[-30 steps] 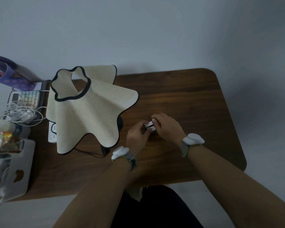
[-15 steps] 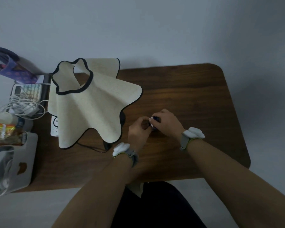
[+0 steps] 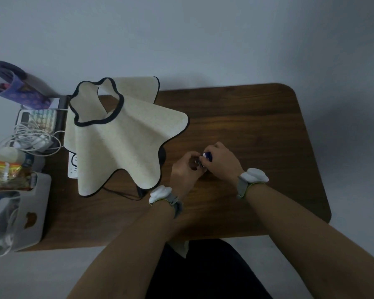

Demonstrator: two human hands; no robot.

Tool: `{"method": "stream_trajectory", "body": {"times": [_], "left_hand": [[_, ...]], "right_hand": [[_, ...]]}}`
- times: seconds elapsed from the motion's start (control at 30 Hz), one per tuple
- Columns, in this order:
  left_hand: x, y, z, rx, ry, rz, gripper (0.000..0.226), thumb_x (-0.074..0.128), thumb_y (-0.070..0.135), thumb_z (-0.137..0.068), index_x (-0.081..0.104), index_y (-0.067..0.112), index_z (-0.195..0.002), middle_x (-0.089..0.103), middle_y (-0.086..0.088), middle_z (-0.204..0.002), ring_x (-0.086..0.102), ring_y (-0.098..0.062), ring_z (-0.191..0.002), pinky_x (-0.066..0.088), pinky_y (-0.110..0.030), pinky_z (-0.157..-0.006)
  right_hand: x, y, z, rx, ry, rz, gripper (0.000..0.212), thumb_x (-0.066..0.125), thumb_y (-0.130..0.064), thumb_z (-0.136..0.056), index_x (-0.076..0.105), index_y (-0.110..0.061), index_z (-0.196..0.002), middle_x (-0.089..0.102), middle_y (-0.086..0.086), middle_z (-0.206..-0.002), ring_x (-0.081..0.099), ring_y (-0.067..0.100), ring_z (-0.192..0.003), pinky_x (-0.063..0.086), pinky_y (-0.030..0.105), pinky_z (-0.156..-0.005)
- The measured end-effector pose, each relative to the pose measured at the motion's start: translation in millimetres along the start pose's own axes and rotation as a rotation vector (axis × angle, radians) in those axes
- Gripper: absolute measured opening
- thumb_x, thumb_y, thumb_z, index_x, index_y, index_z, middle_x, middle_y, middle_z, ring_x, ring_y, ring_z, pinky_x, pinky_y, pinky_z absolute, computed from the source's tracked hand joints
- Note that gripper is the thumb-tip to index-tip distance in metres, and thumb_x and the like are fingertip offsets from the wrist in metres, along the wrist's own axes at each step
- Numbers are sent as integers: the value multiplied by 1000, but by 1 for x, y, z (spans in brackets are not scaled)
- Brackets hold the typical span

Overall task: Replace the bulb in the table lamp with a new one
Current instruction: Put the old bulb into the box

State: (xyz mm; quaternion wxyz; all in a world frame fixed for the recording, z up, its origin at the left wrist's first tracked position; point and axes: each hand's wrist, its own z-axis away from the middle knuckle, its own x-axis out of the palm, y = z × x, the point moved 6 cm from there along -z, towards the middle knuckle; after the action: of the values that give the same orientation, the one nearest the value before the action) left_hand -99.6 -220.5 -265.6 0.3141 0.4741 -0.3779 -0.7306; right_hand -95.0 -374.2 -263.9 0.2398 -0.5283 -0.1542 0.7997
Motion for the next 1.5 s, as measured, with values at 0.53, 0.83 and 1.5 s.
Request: {"method": "stream_trajectory", "body": {"times": [0.53,0.83,1.5], "left_hand": [[7,4,-4,-24,-52,-65,53,86,28,-82,67,19,-131,74,2,-118,67,-10,-108,53,-25,-97],[5,-4,1,-48,-68,24,42,70,14,-97,64,14,-138,72,-5,-128,69,-16,-115,55,-38,-103],[20,1,-11,-210,-11,143,33,70,28,-98,70,13,-129,75,0,-116,73,-11,-101,64,-39,-86]], "right_hand": [[6,15,-4,29,-13,-27,36,60,-58,-95,58,-29,-115,47,-2,-115,57,16,-91,54,36,-80],[13,15,-5,14,-88,-70,38,51,-61,-99,64,-32,-118,55,0,-107,57,19,-93,51,39,-82],[-4,23,7,41,-26,-72,35,40,-42,-109,67,-24,-122,63,5,-112,59,24,-103,51,46,-89]]}}
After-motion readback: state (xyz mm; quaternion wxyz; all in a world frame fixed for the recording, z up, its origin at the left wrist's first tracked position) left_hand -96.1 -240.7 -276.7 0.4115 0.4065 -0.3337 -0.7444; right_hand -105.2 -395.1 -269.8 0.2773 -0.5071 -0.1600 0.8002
